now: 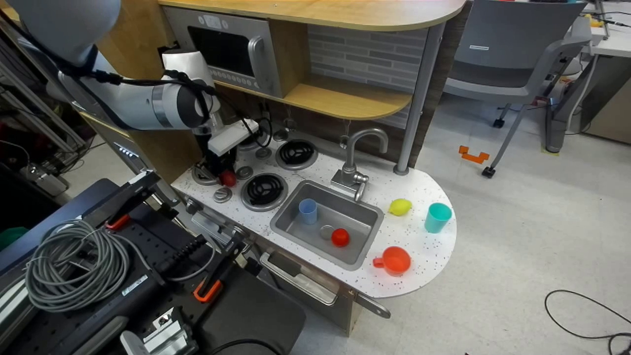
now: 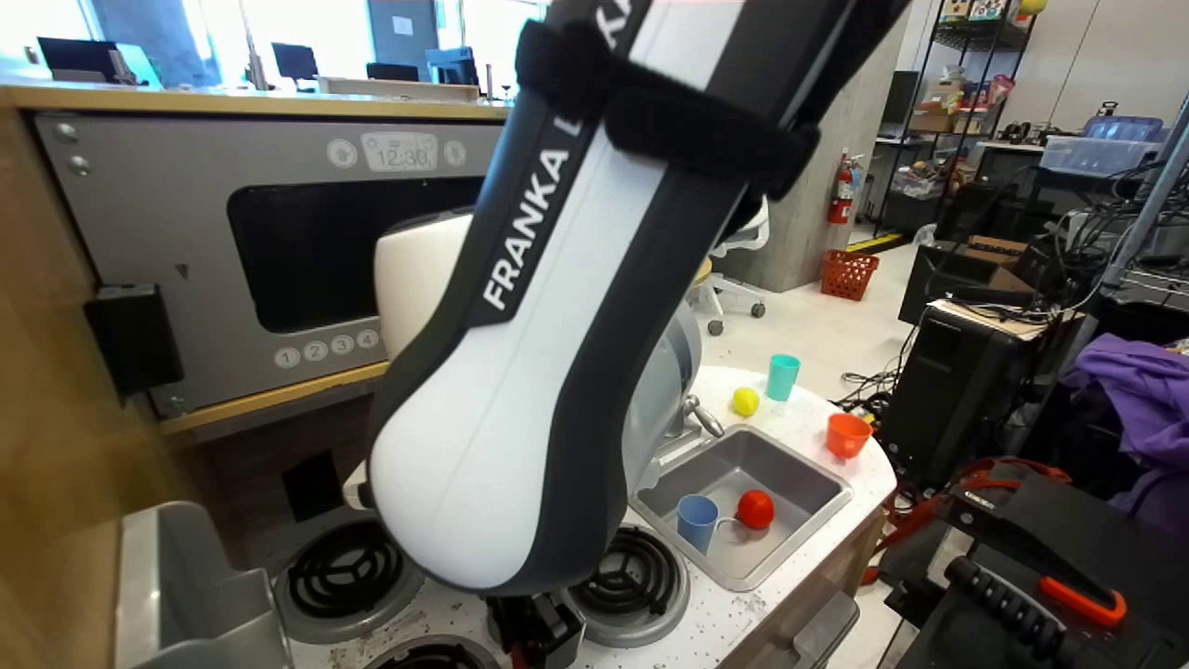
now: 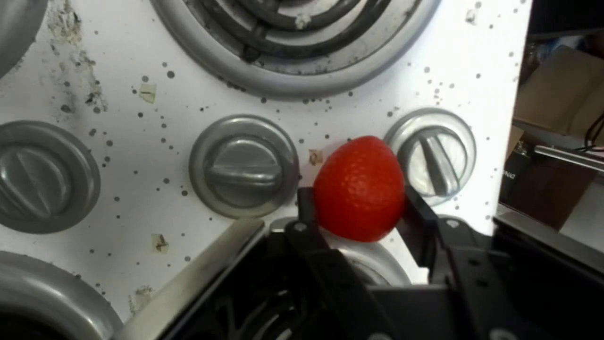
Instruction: Remove the orange object from the stove plate.
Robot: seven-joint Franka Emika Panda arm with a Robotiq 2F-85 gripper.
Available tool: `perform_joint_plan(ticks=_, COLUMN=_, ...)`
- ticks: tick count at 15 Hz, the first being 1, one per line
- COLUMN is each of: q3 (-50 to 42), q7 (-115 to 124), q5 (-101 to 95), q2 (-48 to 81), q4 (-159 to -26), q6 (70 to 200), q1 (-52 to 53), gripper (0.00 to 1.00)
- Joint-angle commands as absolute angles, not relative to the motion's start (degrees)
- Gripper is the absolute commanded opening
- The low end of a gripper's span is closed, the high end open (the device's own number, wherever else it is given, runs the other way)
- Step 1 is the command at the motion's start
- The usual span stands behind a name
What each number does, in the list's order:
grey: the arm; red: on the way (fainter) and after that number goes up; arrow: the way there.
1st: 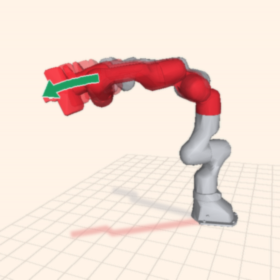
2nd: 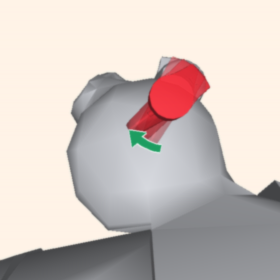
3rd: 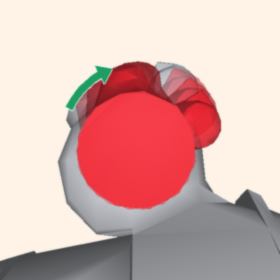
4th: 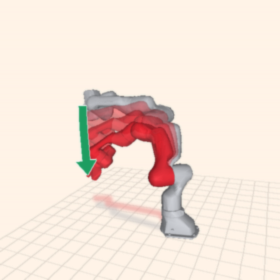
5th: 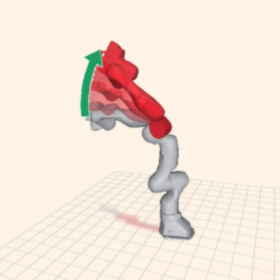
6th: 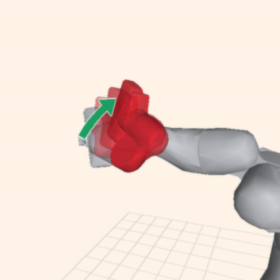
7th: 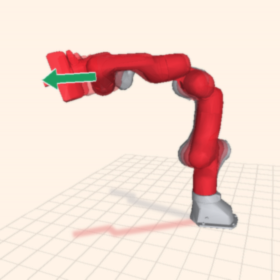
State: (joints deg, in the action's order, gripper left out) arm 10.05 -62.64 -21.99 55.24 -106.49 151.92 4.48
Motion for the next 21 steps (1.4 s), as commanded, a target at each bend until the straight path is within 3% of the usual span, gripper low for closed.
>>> perform_joint_plan(ticks=1, q3=8.0, q7=-62.4, q5=-22.8, q2=58.2, q4=-103.2, q6=150.7, q1=6.3, gripper=0.21)
perform_joint_plan(ticks=4, q3=7.6, q7=-61.7, q5=-22.3, q2=58.1, q4=-103.0, q6=149.7, q1=6.4, gripper=0.21)
perform_joint_plan(ticks=5, q3=7.6, q7=-61.6, q5=-22.2, q2=57.6, q4=-103.4, q6=149.8, q1=6.2, gripper=0.71)
perform_joint_plan(ticks=7, q3=7.5, q7=-60.4, q5=-21.8, q2=56.2, q4=-105.0, q6=150.3, q1=5.9, gripper=0.77)
perform_joint_plan(ticks=10, q3=7.2, q7=-58.7, q5=-22.6, q2=53.8, q4=-108.5, q6=151.3, q1=6.2, gripper=0.98)
perform_joint_plan(ticks=14, q3=6.5, q7=-56.1, q5=-23.5, q2=49.8, q4=-113.8, q6=153.9, q1=6.4, gripper=1.00)
perform_joint_plan(ticks=21, q3=-3.0, q7=-37.7, q5=-27.5, q2=39.0, q4=-127.0, q6=165.0, q1=10.9, gripper=1.00)
